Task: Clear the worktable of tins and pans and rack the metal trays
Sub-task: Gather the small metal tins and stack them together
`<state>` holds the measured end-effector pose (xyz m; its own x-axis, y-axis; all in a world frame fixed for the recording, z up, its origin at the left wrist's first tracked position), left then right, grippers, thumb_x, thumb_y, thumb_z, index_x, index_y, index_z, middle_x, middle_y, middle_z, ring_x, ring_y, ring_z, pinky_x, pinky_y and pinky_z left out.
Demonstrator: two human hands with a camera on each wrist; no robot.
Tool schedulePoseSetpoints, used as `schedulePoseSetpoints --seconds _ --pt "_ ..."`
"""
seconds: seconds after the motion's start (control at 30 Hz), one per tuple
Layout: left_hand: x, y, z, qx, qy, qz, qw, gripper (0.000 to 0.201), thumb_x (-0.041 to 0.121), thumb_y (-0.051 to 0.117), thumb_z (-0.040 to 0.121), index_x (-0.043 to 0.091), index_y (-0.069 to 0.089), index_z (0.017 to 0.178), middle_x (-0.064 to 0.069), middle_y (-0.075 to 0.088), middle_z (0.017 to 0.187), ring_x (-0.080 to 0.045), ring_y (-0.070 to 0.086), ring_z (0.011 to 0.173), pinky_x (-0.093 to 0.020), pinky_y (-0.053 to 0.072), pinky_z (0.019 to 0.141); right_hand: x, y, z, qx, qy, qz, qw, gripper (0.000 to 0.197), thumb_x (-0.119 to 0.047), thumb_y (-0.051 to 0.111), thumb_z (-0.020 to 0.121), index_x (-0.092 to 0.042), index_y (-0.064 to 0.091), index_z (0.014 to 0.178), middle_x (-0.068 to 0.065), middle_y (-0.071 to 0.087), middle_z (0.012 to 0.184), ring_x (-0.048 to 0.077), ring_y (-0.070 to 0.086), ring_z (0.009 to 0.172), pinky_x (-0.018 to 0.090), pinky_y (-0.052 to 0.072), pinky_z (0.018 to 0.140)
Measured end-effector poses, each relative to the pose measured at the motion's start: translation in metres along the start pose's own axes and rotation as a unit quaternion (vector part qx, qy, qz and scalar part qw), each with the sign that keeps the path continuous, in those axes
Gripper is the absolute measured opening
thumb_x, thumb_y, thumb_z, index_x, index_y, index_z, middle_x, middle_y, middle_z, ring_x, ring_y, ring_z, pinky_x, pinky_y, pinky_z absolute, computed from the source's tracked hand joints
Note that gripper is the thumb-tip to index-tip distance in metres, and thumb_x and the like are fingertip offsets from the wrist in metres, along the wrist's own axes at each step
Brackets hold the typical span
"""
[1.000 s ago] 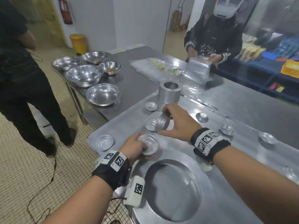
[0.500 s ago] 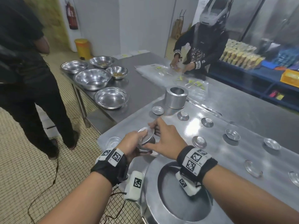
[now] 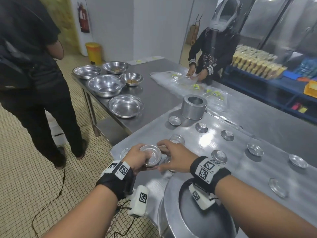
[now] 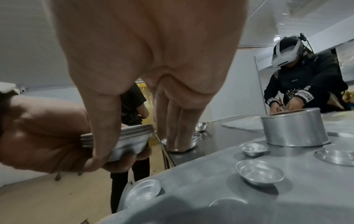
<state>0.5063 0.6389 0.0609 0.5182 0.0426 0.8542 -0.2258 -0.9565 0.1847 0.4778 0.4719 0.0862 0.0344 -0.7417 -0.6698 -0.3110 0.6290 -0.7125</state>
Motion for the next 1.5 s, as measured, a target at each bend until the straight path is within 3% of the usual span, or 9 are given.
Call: schedulePoseSetpoints --seconds 0.2,0.43,0.63,0.83,0.93,1.1,1.27,1.37,1.5 --pt "-0.005 -0.011 0.009 0.013 -0.015 0.007 1.0 0.022 -0.012 0.051 0.093 -0.001 0.058 0.11 -0.029 0.057 0.114 -0.039 0.065 0.081 -0.047 0.062 0.06 0.004 -0.021 0.023 -0.086 0.038 -0.222 0.97 0.064 -0.025 0.082 0.076 -0.015 0.055 0.133 0.003 0.06 0.129 0.019 0.059 0.113 0.03 0.05 0.095" --pt "-0.013 -0.018 0.028 0.019 -0.02 0.021 0.999 0.021 -0.01 0.052 0.092 0.002 0.057 0.11 -0.021 0.057 0.098 -0.031 0.065 0.071 -0.054 0.061 0.066 0.028 -0.036 0.053 -0.151 0.076 -0.353 0.92 0.082 -0.049 0.087 0.064 -0.024 0.051 0.133 0.005 0.056 0.127 0.026 0.056 0.115 0.039 0.05 0.096" --pt "-0.025 -0.026 0.044 0.035 -0.039 0.062 0.997 0.018 -0.001 0.059 0.091 0.012 0.062 0.103 -0.022 0.061 0.113 -0.042 0.067 0.097 -0.061 0.059 0.075 0.048 -0.033 0.071 -0.251 0.078 -0.393 0.881 0.094 -0.058 0.084 0.063 -0.021 0.045 0.14 0.002 0.055 0.132 0.026 0.058 0.115 0.038 0.051 0.093" --pt "-0.039 -0.033 0.056 0.041 -0.016 0.169 0.985 0.016 0.009 0.065 0.084 0.021 0.064 0.094 -0.012 0.069 0.099 -0.032 0.07 0.093 -0.047 0.06 0.081 0.066 -0.006 0.094 -0.291 0.047 -0.445 0.845 0.087 -0.076 0.076 0.045 -0.025 0.048 0.11 -0.002 0.055 0.101 0.023 0.06 0.09 0.043 0.057 0.078" --pt "-0.046 -0.035 0.061 0.041 -0.01 0.223 0.974 0.017 0.006 0.061 0.089 0.018 0.061 0.1 -0.004 0.066 0.094 -0.021 0.063 0.087 -0.026 0.05 0.071 0.073 0.003 0.101 -0.295 0.051 -0.448 0.843 0.08 -0.073 0.075 0.043 -0.027 0.041 0.1 -0.002 0.05 0.095 0.024 0.058 0.086 0.042 0.056 0.077" --pt "-0.054 -0.04 0.066 0.035 -0.009 0.252 0.967 0.017 0.004 0.059 0.089 0.019 0.058 0.097 0.002 0.062 0.087 -0.015 0.058 0.08 -0.021 0.043 0.066 0.068 0.011 0.098 -0.286 0.04 -0.443 0.849 0.073 -0.058 0.083 0.056 -0.025 0.039 0.104 0.002 0.052 0.103 0.026 0.06 0.092 0.041 0.054 0.081" --pt "-0.052 -0.04 0.066 0.036 -0.007 0.242 0.969 0.02 0.004 0.061 0.086 0.022 0.06 0.094 -0.004 0.066 0.092 -0.023 0.063 0.087 -0.029 0.05 0.075 0.036 -0.003 0.102 -0.248 0.012 -0.409 0.878 0.072 -0.052 0.082 0.063 -0.019 0.051 0.119 0.003 0.051 0.112 0.026 0.059 0.1 0.038 0.053 0.084" --pt "-0.05 -0.042 0.064 0.045 -0.015 0.232 0.972 0.018 0.007 0.061 0.085 0.02 0.063 0.098 -0.007 0.07 0.098 -0.027 0.067 0.094 -0.036 0.054 0.083 0.009 -0.009 0.101 -0.207 -0.026 -0.402 0.891 0.071 -0.052 0.081 0.064 -0.019 0.055 0.121 0.002 0.053 0.111 0.025 0.06 0.099 0.029 0.046 0.073" --pt "-0.046 -0.047 0.063 0.047 0.003 0.179 0.983 0.024 0.036 0.063 0.09 0.014 0.066 0.1 -0.008 0.071 0.099 -0.023 0.066 0.09 -0.041 0.051 0.092 -0.022 -0.008 0.094 -0.162 -0.06 -0.387 0.906 0.078 -0.051 0.084 0.062 -0.017 0.051 0.124 0.002 0.058 0.111 0.023 0.059 0.098 0.028 0.038 0.067"
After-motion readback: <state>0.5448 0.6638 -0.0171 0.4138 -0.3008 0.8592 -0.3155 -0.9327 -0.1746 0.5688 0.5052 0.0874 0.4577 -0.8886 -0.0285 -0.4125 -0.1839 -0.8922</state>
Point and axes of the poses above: each hand's wrist, its own z-axis towards the middle knuckle, its own y-axis out of the palm, x = y × z, the point moved 2 cm from there along z, towards the middle knuckle
